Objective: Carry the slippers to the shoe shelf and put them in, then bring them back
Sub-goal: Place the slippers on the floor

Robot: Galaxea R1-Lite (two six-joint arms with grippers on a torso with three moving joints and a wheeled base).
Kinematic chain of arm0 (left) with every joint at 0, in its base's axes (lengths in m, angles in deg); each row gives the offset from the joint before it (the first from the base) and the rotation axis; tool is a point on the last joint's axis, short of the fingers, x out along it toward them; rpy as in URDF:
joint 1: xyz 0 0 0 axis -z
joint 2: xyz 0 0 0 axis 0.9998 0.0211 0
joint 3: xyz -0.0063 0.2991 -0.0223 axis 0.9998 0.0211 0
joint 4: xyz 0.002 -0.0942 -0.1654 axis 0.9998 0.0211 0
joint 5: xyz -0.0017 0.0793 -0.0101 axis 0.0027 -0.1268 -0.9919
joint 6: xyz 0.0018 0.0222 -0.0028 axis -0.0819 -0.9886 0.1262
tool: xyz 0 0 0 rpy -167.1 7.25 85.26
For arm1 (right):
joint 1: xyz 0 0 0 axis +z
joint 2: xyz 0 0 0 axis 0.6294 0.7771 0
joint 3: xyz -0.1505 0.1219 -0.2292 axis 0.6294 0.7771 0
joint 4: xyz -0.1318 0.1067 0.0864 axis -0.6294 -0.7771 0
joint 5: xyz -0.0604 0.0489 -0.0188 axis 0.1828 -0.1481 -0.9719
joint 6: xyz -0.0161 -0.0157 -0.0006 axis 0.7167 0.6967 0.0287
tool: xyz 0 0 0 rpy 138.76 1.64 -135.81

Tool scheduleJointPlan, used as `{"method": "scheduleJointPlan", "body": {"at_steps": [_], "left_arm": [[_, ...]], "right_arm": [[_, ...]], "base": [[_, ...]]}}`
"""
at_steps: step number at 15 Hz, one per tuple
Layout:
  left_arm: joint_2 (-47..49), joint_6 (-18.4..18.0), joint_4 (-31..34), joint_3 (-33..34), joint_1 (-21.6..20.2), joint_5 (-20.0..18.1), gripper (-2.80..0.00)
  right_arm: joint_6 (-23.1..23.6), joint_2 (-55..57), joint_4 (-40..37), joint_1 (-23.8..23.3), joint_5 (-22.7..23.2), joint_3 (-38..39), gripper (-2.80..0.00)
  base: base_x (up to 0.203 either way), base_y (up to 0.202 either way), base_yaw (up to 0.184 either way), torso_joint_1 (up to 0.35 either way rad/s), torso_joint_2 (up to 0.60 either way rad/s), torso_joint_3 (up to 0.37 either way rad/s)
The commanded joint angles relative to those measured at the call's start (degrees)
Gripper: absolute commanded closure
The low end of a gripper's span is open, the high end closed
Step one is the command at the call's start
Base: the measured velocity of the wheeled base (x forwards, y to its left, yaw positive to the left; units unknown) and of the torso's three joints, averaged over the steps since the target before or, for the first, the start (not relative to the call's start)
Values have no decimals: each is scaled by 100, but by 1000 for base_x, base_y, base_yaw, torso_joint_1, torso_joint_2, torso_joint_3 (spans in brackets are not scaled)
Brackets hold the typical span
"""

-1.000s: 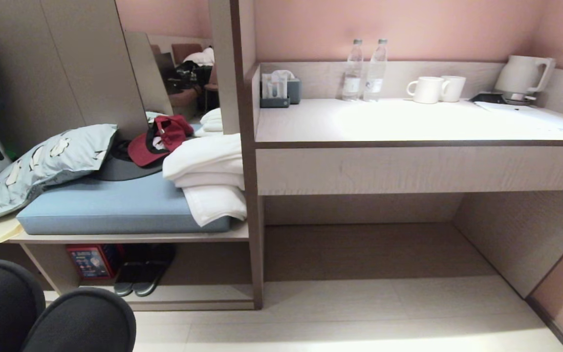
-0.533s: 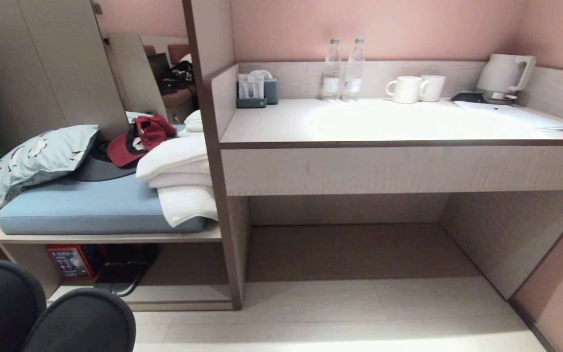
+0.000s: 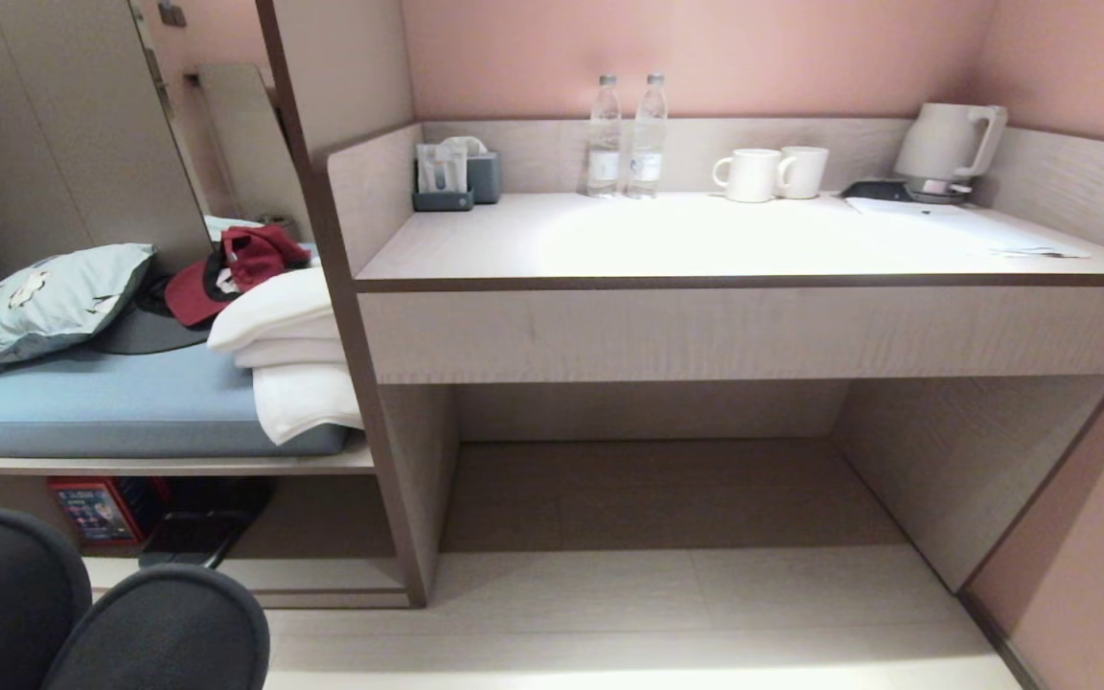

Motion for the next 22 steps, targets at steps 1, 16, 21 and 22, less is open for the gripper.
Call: {"method": "scheduleJointPlan", "body": {"at_steps": [1, 16, 21, 22], "left_arm": [[0, -4, -2, 1, -2, 0, 0], [0, -4, -2, 1, -2, 0, 0], [0, -4, -11, 1, -2, 0, 0], [0, -13, -2, 1, -2, 9, 0]], "right_arm": [[0, -1, 0, 1, 5, 0, 0], [0, -1, 0, -1, 5, 0, 0], [-2, -1, 0, 0, 5, 0, 0], [0, -1, 0, 7, 5, 0, 0]], "base": [[0, -196, 5, 2, 2, 2], [0, -194, 2, 2, 2, 2], [0, -193, 4, 1, 4, 4], [0, -193, 1, -4, 2, 2]]}}
